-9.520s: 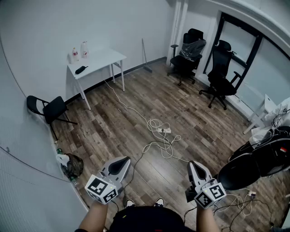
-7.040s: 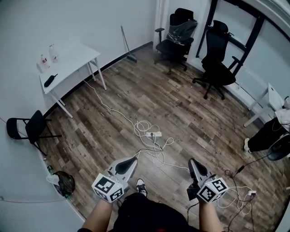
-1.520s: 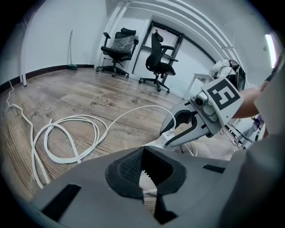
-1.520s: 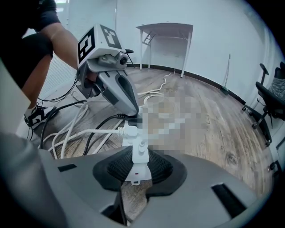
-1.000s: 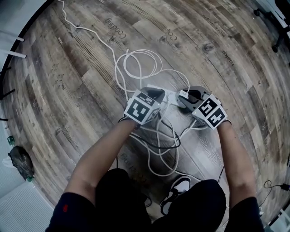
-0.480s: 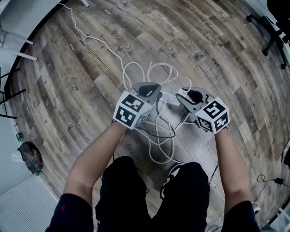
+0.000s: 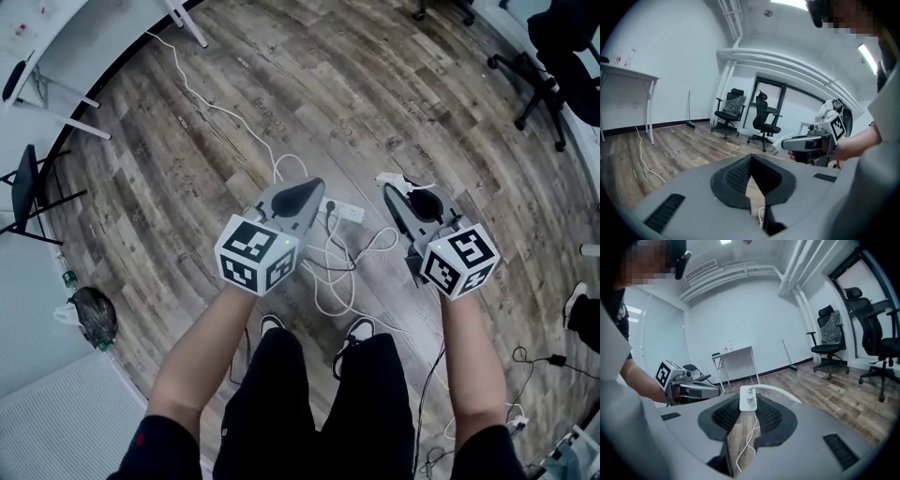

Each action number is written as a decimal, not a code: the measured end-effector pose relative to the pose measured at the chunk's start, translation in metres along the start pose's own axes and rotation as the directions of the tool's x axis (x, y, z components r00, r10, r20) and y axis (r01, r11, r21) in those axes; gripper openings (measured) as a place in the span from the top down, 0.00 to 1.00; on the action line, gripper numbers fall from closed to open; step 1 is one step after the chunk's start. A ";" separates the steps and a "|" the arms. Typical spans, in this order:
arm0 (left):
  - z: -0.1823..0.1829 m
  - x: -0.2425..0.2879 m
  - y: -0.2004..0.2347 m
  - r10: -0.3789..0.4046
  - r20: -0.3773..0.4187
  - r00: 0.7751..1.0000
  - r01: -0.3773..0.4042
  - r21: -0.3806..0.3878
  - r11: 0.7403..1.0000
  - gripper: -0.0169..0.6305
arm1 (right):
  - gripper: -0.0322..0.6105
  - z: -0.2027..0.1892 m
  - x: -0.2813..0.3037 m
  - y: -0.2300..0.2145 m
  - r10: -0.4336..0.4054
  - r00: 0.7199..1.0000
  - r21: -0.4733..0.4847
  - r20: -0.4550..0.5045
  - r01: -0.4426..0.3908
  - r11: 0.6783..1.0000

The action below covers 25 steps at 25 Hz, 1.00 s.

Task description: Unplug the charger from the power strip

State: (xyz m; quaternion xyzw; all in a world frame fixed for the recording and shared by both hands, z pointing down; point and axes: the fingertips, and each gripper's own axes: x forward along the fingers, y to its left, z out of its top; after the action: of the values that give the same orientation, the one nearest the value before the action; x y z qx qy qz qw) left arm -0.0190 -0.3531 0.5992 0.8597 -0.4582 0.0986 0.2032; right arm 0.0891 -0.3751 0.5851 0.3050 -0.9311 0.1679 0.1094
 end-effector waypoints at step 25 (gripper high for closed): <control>0.404 -0.387 -0.160 0.160 0.250 0.955 -0.148 -0.064 0.987 0.94 | 0.78 0.446 -0.315 0.219 -0.146 0.944 0.065 0.297 0.132 0.989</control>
State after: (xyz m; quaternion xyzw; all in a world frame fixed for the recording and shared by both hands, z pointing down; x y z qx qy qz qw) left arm -0.1103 -0.1615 0.0571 0.8221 -0.5482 -0.0071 0.1537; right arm 0.1603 -0.2109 0.0251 0.3943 -0.9090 0.1319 -0.0288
